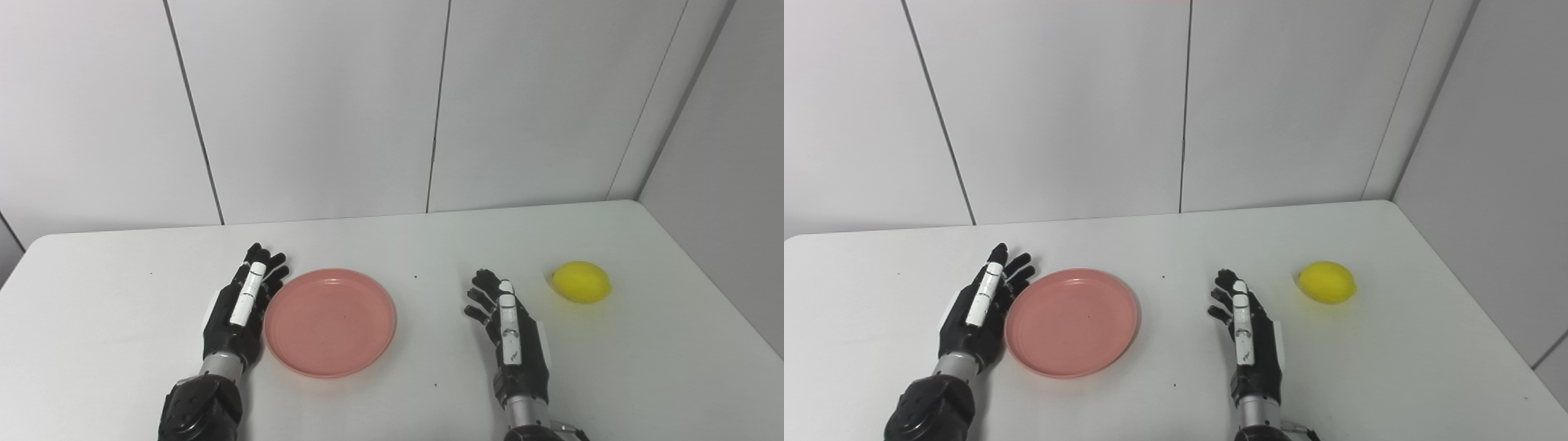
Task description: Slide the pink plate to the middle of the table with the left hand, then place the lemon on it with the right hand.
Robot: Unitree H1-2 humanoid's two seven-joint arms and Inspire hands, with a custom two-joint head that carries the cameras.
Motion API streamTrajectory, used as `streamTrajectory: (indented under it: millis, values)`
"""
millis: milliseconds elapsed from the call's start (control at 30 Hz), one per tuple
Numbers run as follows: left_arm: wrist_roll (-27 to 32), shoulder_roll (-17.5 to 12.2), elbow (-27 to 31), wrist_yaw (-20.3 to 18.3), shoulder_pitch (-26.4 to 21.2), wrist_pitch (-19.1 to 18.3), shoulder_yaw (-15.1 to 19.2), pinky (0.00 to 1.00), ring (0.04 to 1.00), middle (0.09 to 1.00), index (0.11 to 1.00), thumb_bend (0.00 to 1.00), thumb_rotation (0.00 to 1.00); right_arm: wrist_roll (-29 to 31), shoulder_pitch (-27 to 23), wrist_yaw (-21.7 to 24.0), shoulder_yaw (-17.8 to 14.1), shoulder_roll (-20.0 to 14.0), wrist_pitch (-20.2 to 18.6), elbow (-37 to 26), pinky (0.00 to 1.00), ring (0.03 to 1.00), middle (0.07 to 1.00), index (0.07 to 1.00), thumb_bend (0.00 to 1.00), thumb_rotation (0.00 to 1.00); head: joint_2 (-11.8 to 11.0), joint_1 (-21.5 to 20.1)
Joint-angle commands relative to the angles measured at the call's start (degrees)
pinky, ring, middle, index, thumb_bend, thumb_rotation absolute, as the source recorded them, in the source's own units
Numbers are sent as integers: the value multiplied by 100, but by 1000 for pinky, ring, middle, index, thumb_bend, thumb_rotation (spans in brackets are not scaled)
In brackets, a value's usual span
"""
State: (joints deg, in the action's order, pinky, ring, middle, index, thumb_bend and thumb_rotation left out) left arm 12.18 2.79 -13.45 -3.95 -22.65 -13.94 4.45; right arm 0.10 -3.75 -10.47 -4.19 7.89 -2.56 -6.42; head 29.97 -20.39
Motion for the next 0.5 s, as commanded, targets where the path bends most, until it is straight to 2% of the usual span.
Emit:
streamTrajectory:
  millis: [0, 67, 133, 200, 300, 467]
  values:
    - [22, 23, -168, -1, -31, -16, -2, 932, 864, 848, 951, 711, 659, -264, -204, -50, 43, -68, 42, -264, 729, 787, 799, 759, 722, 961, -10, -1]
    - [13, 25, -191, -5, -34, 24, -12, 939, 867, 851, 954, 708, 659, -428, -231, -91, 57, -118, 107, -270, 727, 770, 781, 754, 703, 962, -25, 8]
    - [12, 19, -180, -9, -37, 19, -24, 923, 862, 853, 953, 705, 659, -714, -281, -159, 90, -207, 245, -240, 724, 757, 769, 749, 716, 919, -36, 1]
    - [16, 16, -149, -8, -36, -5, -30, 920, 862, 850, 951, 708, 659, -1188, -343, -301, 166, -331, 371, -179, 706, 739, 754, 740, 726, 913, -38, -8]
    - [83, 16, -121, -19, -25, -87, 5, 933, 860, 850, 950, 705, 658, -1878, -425, -383, 328, -580, 235, -138, 697, 736, 751, 744, 748, 890, -75, -152]
    - [130, -18, -171, -46, -12, -125, 37, 968, 866, 853, 949, 709, 668, -2864, -574, -420, 504, -938, -135, -153, 710, 755, 759, 722, 730, 933, -96, -263]
